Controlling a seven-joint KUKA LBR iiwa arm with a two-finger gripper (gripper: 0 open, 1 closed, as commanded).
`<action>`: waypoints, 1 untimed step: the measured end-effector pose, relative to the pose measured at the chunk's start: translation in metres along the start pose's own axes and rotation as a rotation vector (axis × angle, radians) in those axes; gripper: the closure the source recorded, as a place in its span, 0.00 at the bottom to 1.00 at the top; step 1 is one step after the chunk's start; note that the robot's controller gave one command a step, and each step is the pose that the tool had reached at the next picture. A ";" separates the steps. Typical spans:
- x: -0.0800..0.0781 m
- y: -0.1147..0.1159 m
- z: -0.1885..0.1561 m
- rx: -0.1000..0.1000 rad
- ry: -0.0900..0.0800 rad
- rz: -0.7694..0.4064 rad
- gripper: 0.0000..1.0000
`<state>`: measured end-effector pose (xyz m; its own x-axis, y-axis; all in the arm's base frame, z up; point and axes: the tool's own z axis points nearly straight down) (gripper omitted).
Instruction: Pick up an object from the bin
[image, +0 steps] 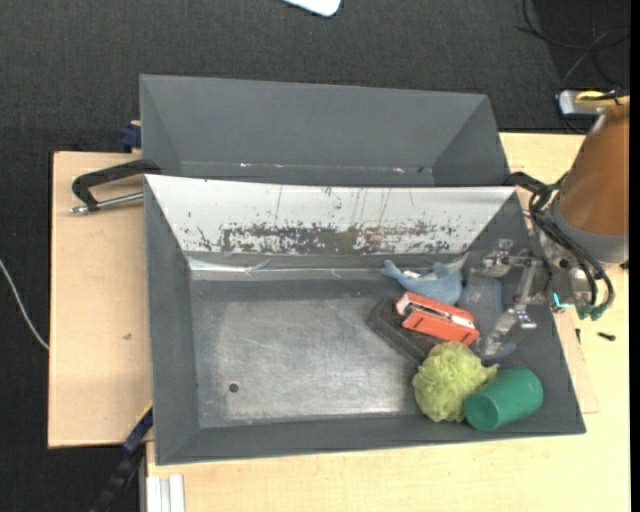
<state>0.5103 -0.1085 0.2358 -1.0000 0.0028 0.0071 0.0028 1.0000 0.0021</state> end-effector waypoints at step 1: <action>-0.002 0.000 -0.004 0.002 -0.009 -0.002 0.00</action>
Offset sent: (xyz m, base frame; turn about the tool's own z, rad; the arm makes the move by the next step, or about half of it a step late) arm 0.0664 0.0080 -0.1658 0.2359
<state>0.5120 -0.1080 0.2403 -1.0000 0.0006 -0.0019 0.0006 1.0000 0.0001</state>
